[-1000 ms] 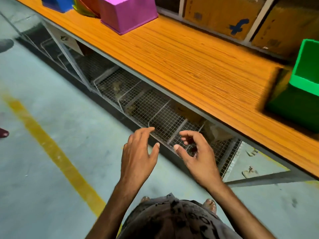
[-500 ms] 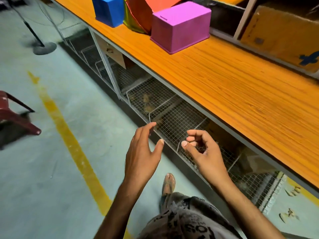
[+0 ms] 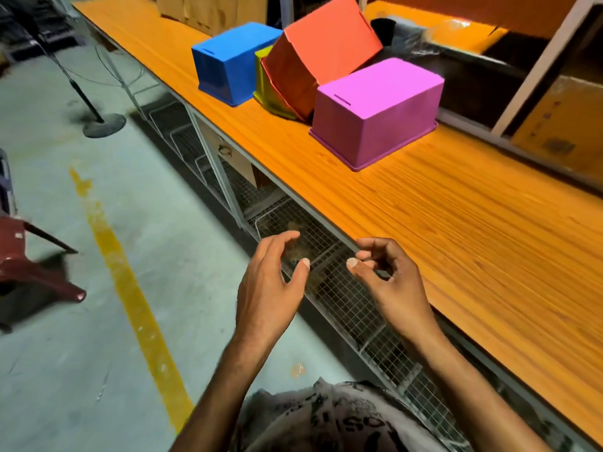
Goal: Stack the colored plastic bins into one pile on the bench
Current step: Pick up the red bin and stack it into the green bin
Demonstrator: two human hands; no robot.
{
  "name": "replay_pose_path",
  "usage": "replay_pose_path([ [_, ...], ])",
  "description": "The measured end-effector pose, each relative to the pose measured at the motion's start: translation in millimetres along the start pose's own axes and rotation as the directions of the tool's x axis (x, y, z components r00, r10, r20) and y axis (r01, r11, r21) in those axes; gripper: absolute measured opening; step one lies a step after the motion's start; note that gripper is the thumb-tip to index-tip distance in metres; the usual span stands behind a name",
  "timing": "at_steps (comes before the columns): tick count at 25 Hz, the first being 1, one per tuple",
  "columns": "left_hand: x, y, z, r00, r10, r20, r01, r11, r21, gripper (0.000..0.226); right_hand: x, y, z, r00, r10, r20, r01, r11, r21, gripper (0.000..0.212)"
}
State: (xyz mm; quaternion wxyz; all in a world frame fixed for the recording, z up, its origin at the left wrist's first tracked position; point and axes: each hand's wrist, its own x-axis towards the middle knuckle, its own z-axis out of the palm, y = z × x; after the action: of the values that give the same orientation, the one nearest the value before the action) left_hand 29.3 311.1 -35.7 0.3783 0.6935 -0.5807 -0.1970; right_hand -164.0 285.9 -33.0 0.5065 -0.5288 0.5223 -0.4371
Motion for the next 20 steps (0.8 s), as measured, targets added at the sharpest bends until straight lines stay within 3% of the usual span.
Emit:
replay_pose_path([
  [4,74.1,-18.7,-4.6,0.998,0.048,0.036,-0.047,0.999,-0.024,0.043,58.0,-5.9,34.0,0.999,0.000,-0.035,0.001,1.000,0.016,0.027],
  [12,257.0,-78.8,-26.9,0.939,0.252,0.235,-0.213,0.961,-0.177,0.049,183.0,-25.5,122.6,0.936,-0.067,-0.345,0.054,0.997,-0.046,0.028],
  [20,408.1,-107.8,-60.6,0.906,0.351,0.238,-0.282,0.918,-0.279,0.042,292.2,-71.0,199.6,0.868,-0.157,-0.471,0.111,0.986,-0.124,0.029],
])
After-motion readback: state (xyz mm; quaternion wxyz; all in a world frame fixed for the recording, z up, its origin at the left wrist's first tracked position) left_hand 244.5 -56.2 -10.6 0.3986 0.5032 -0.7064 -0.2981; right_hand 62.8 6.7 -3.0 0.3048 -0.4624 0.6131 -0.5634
